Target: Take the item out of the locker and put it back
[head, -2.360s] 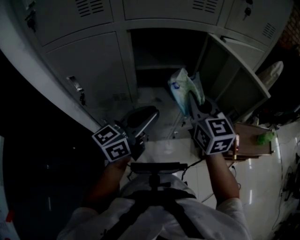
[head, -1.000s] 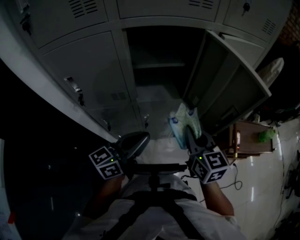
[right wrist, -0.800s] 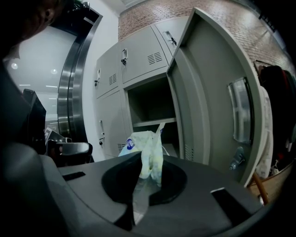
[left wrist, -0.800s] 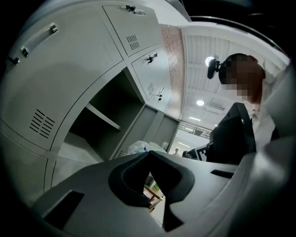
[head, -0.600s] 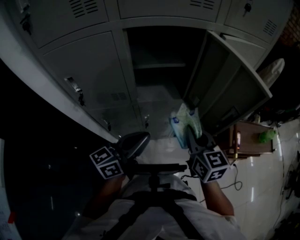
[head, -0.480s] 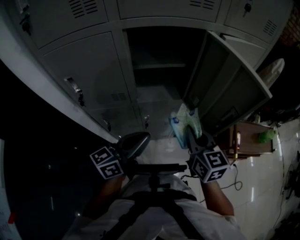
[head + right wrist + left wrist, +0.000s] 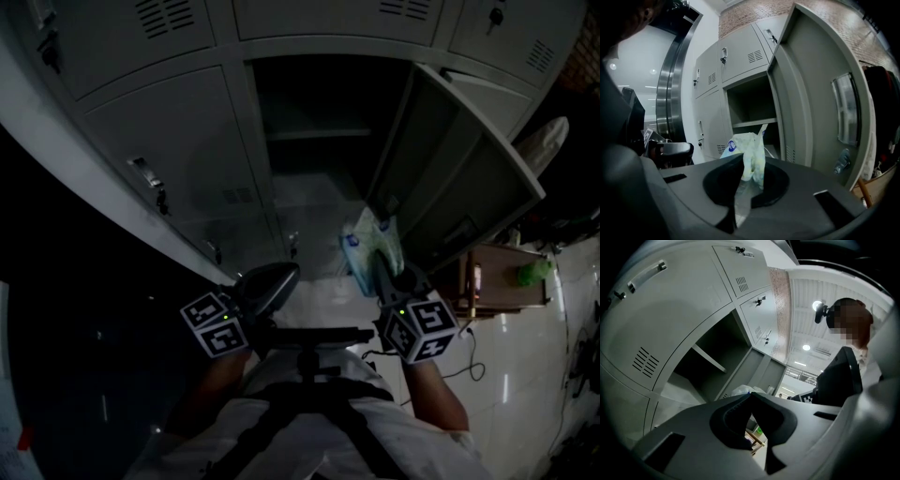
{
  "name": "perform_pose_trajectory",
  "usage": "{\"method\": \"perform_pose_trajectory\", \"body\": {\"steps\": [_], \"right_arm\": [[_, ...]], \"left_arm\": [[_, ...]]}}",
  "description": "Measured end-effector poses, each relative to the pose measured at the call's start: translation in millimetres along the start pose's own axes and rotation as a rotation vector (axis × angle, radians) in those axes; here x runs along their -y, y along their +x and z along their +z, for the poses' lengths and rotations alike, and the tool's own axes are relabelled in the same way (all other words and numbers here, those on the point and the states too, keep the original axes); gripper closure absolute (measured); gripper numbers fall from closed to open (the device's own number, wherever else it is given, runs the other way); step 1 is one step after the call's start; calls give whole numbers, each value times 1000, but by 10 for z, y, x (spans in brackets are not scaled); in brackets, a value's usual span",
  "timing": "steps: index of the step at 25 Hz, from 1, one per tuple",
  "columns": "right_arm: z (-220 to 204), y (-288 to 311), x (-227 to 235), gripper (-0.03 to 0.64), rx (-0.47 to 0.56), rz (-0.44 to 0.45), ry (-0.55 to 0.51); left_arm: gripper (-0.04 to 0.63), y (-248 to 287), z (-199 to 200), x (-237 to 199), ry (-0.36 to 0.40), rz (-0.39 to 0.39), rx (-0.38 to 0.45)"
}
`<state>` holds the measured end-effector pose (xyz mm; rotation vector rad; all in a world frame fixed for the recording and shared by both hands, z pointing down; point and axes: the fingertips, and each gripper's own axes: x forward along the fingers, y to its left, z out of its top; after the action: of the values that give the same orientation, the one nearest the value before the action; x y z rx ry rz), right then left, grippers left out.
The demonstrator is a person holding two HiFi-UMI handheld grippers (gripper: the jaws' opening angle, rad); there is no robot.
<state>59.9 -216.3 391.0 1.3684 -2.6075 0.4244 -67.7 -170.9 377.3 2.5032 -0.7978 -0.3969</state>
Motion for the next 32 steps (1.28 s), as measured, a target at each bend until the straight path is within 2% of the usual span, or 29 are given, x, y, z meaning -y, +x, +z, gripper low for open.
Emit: {"method": "perform_pose_trajectory", "body": {"steps": [8,17,25,32], "right_arm": [[245,176,66,617,21,-9,-67],[778,532,12,617,79,8,-145],[1343,973,30,617,135,-30,-245],[1695,1408,76,617,122,-61,-313]], "left_arm": [[594,103,238,-150,91,26,8],[594,368,561,-244,143,-23,10],[594,685,847,-386,192,-42,6],[594,922,1041,-478,236,-43,-3]]}}
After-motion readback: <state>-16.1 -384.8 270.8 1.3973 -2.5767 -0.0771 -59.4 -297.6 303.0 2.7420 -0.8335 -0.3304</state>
